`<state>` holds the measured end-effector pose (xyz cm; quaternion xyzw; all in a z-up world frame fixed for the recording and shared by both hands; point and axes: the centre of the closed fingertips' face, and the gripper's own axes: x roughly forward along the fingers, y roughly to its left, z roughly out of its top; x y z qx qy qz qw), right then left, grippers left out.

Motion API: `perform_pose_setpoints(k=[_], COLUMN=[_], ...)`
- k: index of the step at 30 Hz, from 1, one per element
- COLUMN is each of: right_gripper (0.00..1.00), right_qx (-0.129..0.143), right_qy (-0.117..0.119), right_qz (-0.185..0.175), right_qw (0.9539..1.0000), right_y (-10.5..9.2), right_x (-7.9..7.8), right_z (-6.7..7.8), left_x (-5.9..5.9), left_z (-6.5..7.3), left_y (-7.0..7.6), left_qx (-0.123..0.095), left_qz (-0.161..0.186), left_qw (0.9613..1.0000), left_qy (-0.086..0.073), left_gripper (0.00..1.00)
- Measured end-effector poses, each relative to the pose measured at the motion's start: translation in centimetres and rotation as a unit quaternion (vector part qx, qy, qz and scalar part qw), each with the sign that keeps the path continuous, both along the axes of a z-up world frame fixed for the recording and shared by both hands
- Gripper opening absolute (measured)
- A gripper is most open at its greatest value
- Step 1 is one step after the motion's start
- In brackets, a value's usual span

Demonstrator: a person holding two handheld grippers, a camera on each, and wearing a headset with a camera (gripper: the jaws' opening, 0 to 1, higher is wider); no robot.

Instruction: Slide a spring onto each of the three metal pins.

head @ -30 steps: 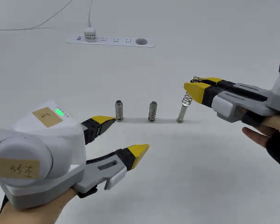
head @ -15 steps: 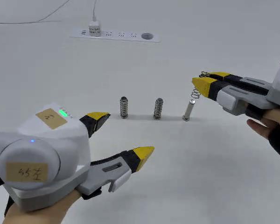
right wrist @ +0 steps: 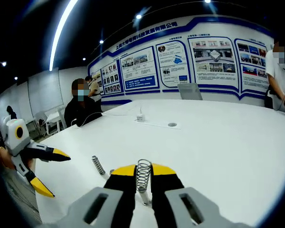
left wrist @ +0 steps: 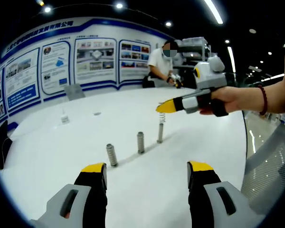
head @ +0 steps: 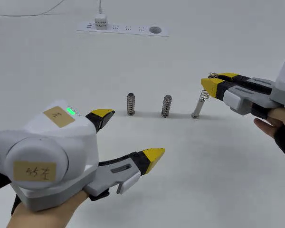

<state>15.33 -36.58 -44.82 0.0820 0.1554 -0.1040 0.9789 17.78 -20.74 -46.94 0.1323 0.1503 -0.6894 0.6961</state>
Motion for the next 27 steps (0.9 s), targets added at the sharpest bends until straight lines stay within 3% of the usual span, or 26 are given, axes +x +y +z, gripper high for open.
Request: perform_pose_setpoints(k=[11, 27], right_gripper=[0.12, 0.12], right_qx=[0.004, -0.028], right_qy=[0.01, 0.044], right_qz=[-0.001, 0.01], right_qw=[0.9999, 0.9986], right_y=[0.2, 1.2], right_x=[0.1, -0.1], right_z=[-0.8, -2.0], left_x=[0.1, 0.2], left_z=[-0.1, -0.1], left_y=[0.0, 0.1], left_qx=[0.001, 0.003], left_qz=[0.003, 0.007], left_qw=[1.0, 1.0], left_qy=[0.002, 0.0], left_gripper=[0.74, 0.75])
